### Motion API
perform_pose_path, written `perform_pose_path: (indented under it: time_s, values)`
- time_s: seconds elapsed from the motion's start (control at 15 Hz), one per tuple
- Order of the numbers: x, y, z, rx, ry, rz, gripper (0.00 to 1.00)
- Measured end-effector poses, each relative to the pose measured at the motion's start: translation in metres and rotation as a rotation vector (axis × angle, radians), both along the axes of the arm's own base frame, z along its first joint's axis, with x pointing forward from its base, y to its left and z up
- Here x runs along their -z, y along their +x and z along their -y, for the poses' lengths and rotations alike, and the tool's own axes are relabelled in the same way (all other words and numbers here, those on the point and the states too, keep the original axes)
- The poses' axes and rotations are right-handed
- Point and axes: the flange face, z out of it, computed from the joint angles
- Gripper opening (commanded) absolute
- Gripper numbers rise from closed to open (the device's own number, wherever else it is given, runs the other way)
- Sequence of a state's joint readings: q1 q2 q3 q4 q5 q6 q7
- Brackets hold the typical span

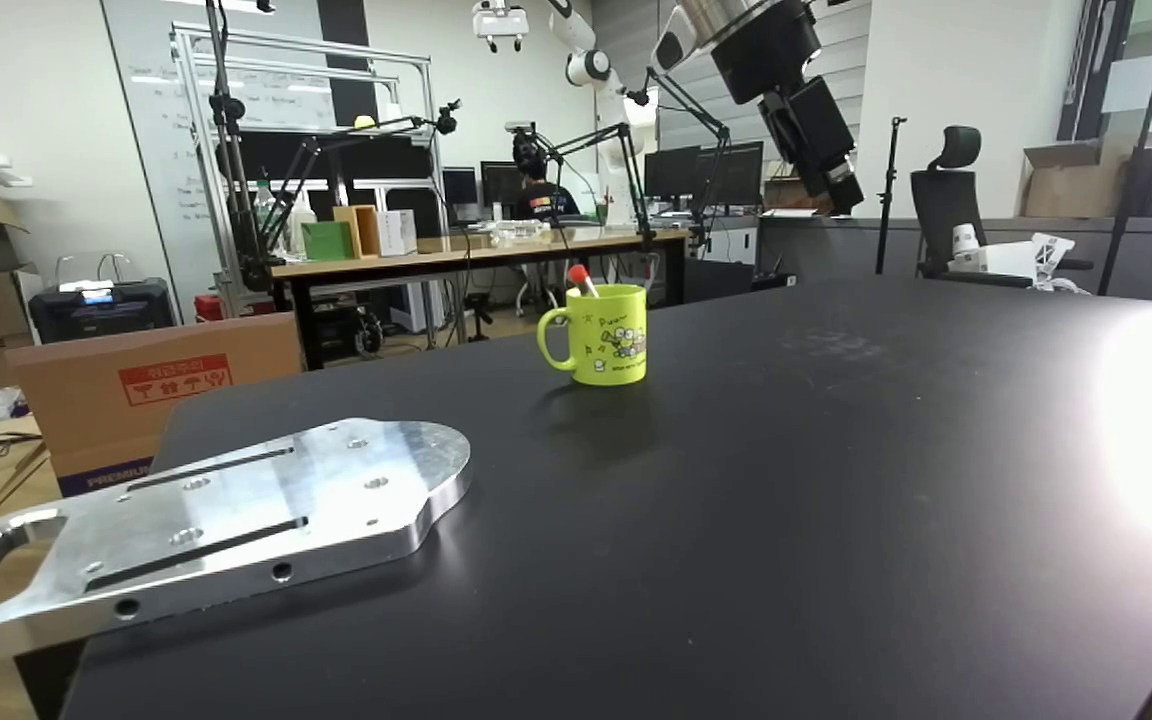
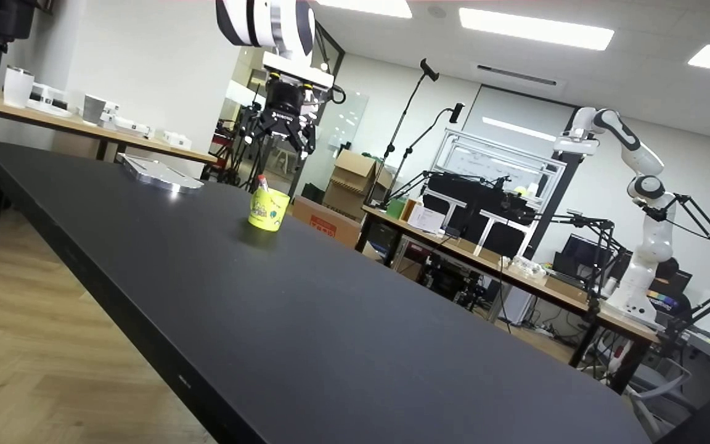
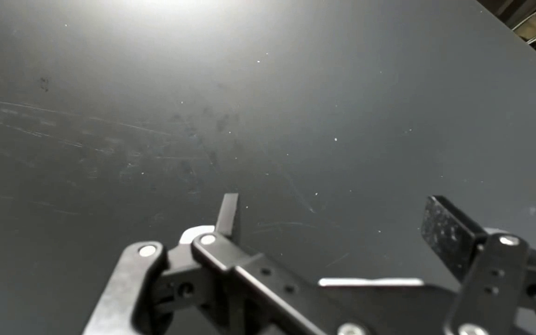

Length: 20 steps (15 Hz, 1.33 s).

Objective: Take the marker out of the yellow cup and place it on the table

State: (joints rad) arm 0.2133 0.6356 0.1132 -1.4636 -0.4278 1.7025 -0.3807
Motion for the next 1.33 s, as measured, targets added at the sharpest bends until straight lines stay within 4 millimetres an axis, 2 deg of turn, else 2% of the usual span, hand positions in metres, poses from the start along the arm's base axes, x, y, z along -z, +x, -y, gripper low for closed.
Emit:
perform_pose_path:
  time_s: [0.2,0.53,0.73,0.93,1.07,1.2,1.33]
  values:
    - [-0.005,0.002,0.008,0.012,0.002,0.006,1.0]
    - [-0.007,0.006,0.006,-0.017,-0.007,0.034,1.0]
    - [-0.023,0.019,0.0,-0.093,-0.062,0.127,1.0]
    - [-0.05,0.032,-0.023,-0.185,-0.111,0.229,1.0]
    - [-0.059,0.038,-0.044,-0.239,-0.131,0.27,1.0]
    - [-0.058,0.043,-0.071,-0.308,-0.147,0.288,1.0]
    - [-0.048,0.047,-0.098,-0.378,-0.164,0.295,1.0]
